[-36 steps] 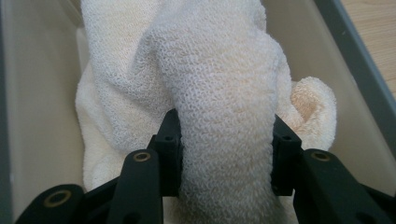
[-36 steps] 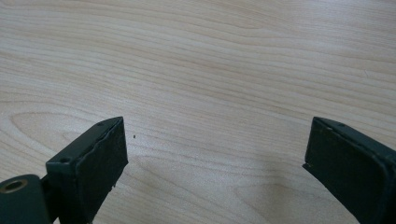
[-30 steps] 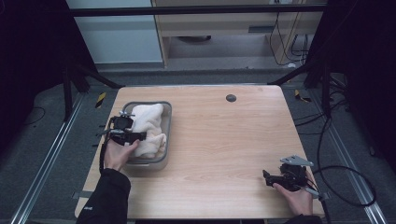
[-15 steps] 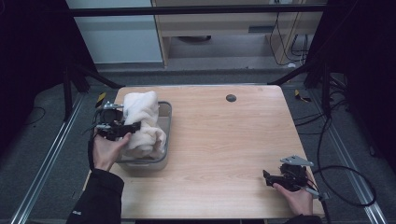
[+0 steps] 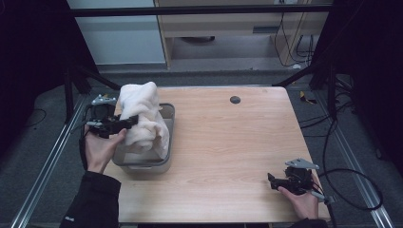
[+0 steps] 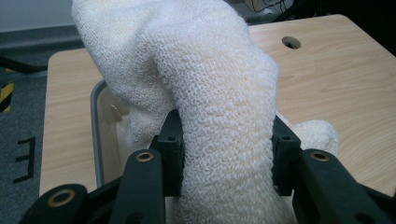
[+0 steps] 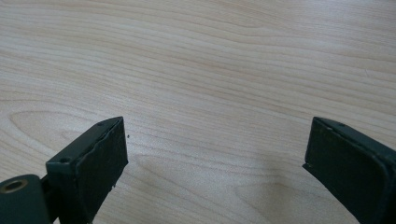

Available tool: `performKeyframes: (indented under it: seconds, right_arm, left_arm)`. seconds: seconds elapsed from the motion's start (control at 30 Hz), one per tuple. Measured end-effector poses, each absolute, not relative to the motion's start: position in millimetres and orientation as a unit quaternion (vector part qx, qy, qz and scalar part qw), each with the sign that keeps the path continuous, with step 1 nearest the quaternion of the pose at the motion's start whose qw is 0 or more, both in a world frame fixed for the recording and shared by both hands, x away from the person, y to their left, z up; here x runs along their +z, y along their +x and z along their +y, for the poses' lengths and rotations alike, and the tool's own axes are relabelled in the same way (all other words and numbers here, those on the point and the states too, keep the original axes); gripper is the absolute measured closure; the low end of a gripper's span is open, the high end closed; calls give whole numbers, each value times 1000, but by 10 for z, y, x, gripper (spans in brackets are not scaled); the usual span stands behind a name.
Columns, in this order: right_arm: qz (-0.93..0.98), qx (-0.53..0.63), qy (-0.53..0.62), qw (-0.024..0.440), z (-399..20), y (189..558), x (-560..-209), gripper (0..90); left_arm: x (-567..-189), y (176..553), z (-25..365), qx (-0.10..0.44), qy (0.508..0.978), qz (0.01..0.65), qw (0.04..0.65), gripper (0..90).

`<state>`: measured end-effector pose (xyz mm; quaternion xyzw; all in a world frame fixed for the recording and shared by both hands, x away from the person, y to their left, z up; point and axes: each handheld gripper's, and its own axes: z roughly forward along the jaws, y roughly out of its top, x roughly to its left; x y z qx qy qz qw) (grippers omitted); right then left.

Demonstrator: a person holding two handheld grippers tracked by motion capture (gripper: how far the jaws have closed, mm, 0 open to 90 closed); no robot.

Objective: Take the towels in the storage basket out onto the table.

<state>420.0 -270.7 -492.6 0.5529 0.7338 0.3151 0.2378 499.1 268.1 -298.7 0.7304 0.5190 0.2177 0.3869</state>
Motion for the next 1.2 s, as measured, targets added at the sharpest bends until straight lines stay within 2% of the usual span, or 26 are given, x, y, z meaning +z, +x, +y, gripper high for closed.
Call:
performKeyframes:
  seconds: [0.67, 1.2]
  right_arm:
    - [734, 315, 553, 239, -2707, 4198, -4924, 58]
    - [733, 316, 553, 239, -2707, 4198, -4924, 59]
  left_arm:
    - [-2601, 4774, 2809, 235, 719, 504, 417, 578]
    - [-2408, 4638, 2628, 223, 737, 471, 430, 576]
